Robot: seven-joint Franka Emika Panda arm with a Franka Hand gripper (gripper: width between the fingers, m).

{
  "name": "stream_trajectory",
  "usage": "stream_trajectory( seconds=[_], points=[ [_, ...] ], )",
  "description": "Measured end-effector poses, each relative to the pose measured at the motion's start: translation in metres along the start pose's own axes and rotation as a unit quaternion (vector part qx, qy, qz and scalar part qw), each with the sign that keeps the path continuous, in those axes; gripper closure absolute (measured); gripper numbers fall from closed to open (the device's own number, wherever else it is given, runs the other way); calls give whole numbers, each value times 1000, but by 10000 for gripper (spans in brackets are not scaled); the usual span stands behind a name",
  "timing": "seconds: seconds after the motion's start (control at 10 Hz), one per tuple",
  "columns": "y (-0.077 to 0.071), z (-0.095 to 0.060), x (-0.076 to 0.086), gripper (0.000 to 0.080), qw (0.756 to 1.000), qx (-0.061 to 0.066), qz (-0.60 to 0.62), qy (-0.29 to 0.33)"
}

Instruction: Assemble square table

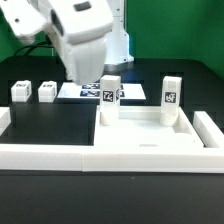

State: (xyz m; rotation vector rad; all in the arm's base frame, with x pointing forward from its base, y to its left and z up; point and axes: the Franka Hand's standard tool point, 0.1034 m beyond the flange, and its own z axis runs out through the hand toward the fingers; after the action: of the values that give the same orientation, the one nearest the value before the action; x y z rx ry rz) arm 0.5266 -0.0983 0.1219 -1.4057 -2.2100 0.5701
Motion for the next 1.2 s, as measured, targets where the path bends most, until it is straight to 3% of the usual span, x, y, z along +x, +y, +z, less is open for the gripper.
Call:
stream_trajectory(
  seconds=[0.4, 0.5, 0.6, 0.7, 0.8, 0.9, 1.0, 1.1, 1.2],
  points=[
    [3, -2, 4, 151, 993, 0, 118, -3],
    [4, -1, 4, 151, 987, -10, 157, 5],
    [-4, 4, -6, 151, 974, -34, 221, 27],
    [-26, 20, -22, 151, 959, -46, 277, 52],
    [-48, 41, -38, 151, 931, -44, 355, 71],
    [-56, 51, -44, 151, 899, -49, 429, 80],
    [-63, 66, -41, 151, 855, -38, 510, 87],
    [-63, 73, -36, 151, 835, -28, 542, 95],
    [-61, 71, -36, 151, 824, -28, 558, 96]
  ],
)
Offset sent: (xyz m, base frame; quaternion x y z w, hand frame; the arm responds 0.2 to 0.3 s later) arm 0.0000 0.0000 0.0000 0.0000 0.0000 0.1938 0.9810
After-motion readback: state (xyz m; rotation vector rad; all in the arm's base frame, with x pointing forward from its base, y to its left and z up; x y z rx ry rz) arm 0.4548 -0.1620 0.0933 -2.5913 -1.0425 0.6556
